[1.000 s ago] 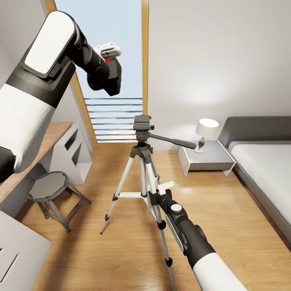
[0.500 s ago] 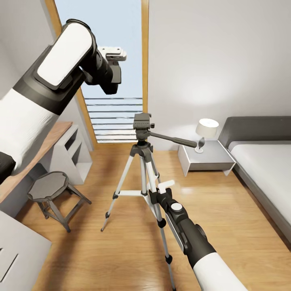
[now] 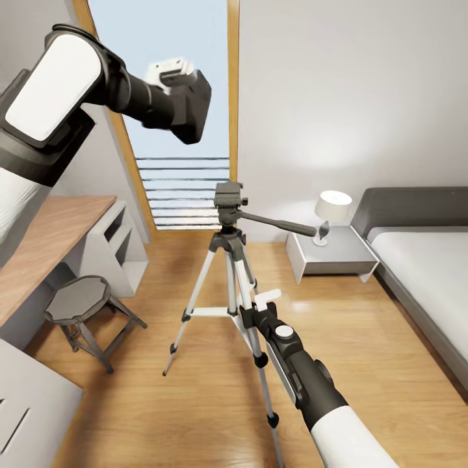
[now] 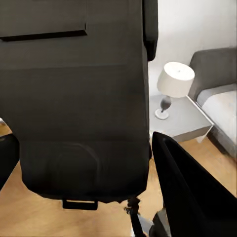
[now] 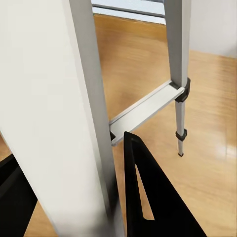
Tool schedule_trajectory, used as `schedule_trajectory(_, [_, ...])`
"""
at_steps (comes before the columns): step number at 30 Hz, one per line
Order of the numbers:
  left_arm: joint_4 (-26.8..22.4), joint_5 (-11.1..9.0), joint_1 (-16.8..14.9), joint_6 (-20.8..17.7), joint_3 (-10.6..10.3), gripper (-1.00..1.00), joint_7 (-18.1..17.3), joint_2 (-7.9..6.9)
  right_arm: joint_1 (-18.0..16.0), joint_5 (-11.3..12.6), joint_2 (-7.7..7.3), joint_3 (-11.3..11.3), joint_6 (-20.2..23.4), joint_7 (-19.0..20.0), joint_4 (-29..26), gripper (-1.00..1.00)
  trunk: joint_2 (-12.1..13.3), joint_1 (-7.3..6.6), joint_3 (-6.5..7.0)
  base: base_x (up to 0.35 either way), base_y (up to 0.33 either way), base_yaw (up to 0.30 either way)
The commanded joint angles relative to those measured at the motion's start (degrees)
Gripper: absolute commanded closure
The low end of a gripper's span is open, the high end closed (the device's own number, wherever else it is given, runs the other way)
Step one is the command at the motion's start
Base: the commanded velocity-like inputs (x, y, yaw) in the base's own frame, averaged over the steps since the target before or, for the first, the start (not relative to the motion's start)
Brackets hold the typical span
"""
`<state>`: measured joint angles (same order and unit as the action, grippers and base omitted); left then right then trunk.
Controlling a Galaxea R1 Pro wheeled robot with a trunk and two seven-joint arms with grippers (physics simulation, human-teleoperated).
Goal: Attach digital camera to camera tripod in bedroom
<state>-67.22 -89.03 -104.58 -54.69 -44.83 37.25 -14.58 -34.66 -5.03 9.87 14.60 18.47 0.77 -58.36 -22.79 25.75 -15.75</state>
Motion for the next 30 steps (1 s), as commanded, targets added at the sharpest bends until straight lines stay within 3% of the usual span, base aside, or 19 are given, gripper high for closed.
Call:
schedule_trajectory(1, [-0.06,-0.20,-0.10,-0.04,-0.15,1.00,-1.66,-0.43,-0.06,-0.51,0.01,0.03,0.48,0.09,-0.13,1.00,-0.12,0.03,-0.11,0.000,0.000,0.000])
schedule_trajectory(3, [-0.04,0.34,-0.10,0.02,-0.28,1.00,-7.66,-1.25,-0.06,-0.51,-0.01,0.01,0.71,0.13,-0.15,1.00,-0.12,0.03,-0.11,0.000,0.000,0.000])
schedule_trajectory(5, [0.15,3.01,-0.10,0.04,-0.44,1.00,-15.33,-2.12,-0.06,-0.46,-0.03,0.03,0.85,0.27,-0.15,1.00,-0.12,0.03,-0.11,0.000,0.000,0.000])
schedule_trajectory(9, [0.44,8.01,-0.10,0.06,-0.54,1.00,-22.74,-3.01,-0.02,-0.23,-0.54,0.06,0.86,0.50,-0.15,1.00,-0.12,0.03,-0.11,0.000,0.000,0.000])
schedule_trajectory(10, [0.56,11.04,-0.10,0.08,-0.57,1.00,-26.48,-3.40,-0.03,-0.14,-1.01,0.07,0.86,0.61,-0.14,1.00,-0.12,0.03,-0.11,0.000,0.000,0.000])
schedule_trajectory(13, [0.64,15.87,-0.10,0.24,-0.59,1.00,-31.80,-3.91,-0.03,-0.06,-1.59,0.07,0.86,0.79,-0.12,1.00,-0.12,0.03,-0.11,0.000,0.000,0.000])
schedule_trajectory(14, [0.66,19.41,-0.10,0.48,-0.59,1.00,-34.62,-4.27,-0.02,-0.03,-1.83,0.08,0.86,0.86,-0.11,1.00,-0.12,0.03,-0.11,0.000,0.000,0.000])
schedule_trajectory(15, [0.61,21.26,-0.10,0.71,-0.60,1.00,-35.68,-4.47,-0.01,-0.04,-1.93,0.08,0.86,0.89,-0.10,1.00,-0.12,0.03,-0.11,0.000,0.000,0.000])
schedule_trajectory(17, [0.32,28.35,-0.10,2.44,-0.60,1.00,-38.19,-5.41,-0.02,-0.06,-2.14,0.08,0.82,0.94,-0.09,1.00,-0.12,0.03,-0.11,0.000,0.000,0.000])
schedule_trajectory(20, [0.22,33.03,-0.06,4.91,-0.78,1.00,-39.41,-5.87,-0.02,-0.07,-2.24,0.08,0.79,0.94,-0.04,1.00,-0.12,0.03,-0.11,0.000,0.000,0.000])
schedule_trajectory(22, [0.16,34.22,0.01,6.14,-0.88,1.00,-39.71,-5.97,-0.02,-0.07,-2.26,0.08,0.77,0.96,-0.02,1.00,-0.12,0.03,-0.11,0.000,0.000,0.000])
schedule_trajectory(23, [-0.55,35.63,1.82,8.48,-1.05,1.00,-40.07,-5.80,0.00,-0.07,-2.32,0.08,0.65,0.92,-0.01,1.00,-0.12,0.03,-0.11,0.000,0.000,0.000])
schedule_trajectory(26, [-0.40,36.10,2.88,8.85,-1.23,1.00,-39.84,-5.05,-0.01,-0.09,-2.31,0.08,0.57,0.91,0.00,1.00,-0.12,0.03,-0.11,0.000,0.000,0.000])
schedule_trajectory(30, [3.56,36.06,3.47,8.71,-1.20,1.00,-40.39,-4.03,-0.03,-0.14,-2.31,0.08,0.53,0.91,-0.06,1.00,-0.12,0.03,-0.11,0.000,0.000,0.000])
